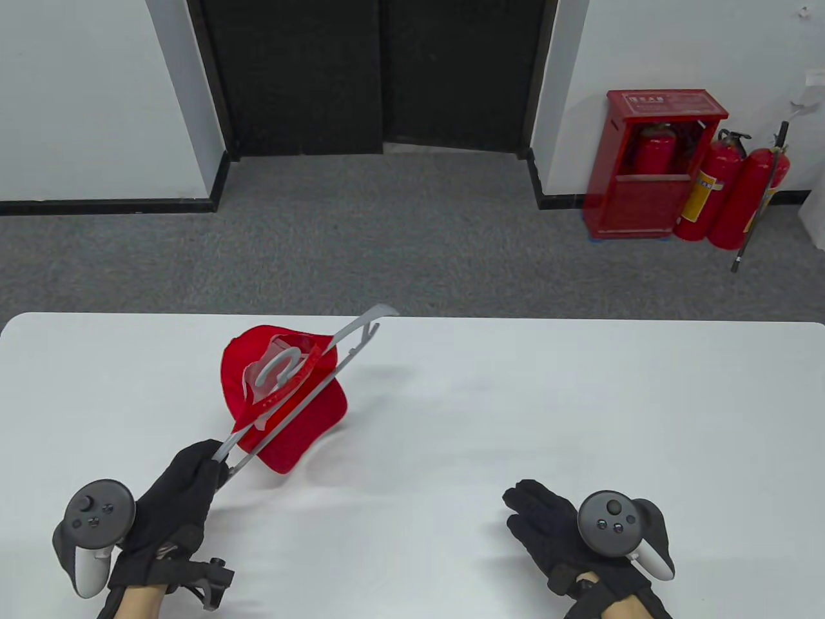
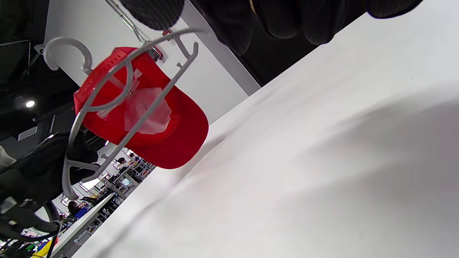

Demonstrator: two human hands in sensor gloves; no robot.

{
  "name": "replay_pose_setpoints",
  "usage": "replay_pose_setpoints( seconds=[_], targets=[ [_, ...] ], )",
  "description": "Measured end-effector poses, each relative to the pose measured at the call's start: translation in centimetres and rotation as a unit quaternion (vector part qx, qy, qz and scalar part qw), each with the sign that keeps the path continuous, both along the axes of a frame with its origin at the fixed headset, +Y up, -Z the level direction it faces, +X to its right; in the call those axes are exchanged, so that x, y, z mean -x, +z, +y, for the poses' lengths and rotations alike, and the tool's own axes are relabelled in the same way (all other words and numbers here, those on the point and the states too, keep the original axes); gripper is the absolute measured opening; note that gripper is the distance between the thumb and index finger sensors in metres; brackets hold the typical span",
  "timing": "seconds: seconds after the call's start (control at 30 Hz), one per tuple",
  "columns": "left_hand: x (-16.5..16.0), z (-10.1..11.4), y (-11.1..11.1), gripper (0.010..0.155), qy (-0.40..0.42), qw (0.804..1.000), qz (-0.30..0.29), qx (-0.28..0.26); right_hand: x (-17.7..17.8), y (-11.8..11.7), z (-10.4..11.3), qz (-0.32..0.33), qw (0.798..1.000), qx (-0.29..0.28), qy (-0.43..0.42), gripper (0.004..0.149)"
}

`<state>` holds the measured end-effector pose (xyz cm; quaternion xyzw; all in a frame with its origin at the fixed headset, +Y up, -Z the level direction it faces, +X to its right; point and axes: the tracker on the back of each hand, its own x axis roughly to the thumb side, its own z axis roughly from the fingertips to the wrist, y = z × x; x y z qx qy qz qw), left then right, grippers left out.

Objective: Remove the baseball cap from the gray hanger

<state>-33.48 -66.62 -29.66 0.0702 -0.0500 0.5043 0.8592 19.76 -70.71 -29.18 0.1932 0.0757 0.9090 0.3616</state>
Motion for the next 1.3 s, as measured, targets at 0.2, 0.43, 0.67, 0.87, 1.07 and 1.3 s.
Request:
replay_pose_setpoints(
  seconds=[0.2, 0.43, 0.67, 0.87, 1.07, 1.3],
  targets=[
    [-2.5, 1.3, 0.8, 0.045, 0.011, 0.998, -0.067, -0.01, -0.8, 0.5, 1.6, -0.031, 0.998, -0.053, -0.022, 0.062],
    [-5.0, 1.8, 1.5, 0.044, -0.027, 0.993, -0.111, -0.026, -1.9, 1.4, 3.1, -0.075, 0.982, -0.154, -0.08, 0.067],
    [-8.9, 2.4, 3.1, 0.043, -0.141, 0.978, -0.12, -0.097, -0.6, 3.4, 4.9, -0.087, 0.937, -0.328, -0.082, 0.059],
    [-12.2, 2.8, 4.7, 0.043, -0.201, 0.956, -0.159, -0.14, 1.6, 3.4, 4.6, -0.061, 0.952, -0.299, -0.018, 0.061],
    [-13.4, 2.9, 5.4, 0.043, -0.209, 0.949, -0.18, -0.155, 2.4, 3.0, 3.9, -0.016, 0.964, -0.266, -0.016, 0.058],
    [-12.9, 2.6, 4.7, 0.043, -0.196, 0.954, -0.188, -0.125, 2.5, 3.2, 4.5, -0.022, 0.956, -0.28, -0.092, 0.039]
  ],
)
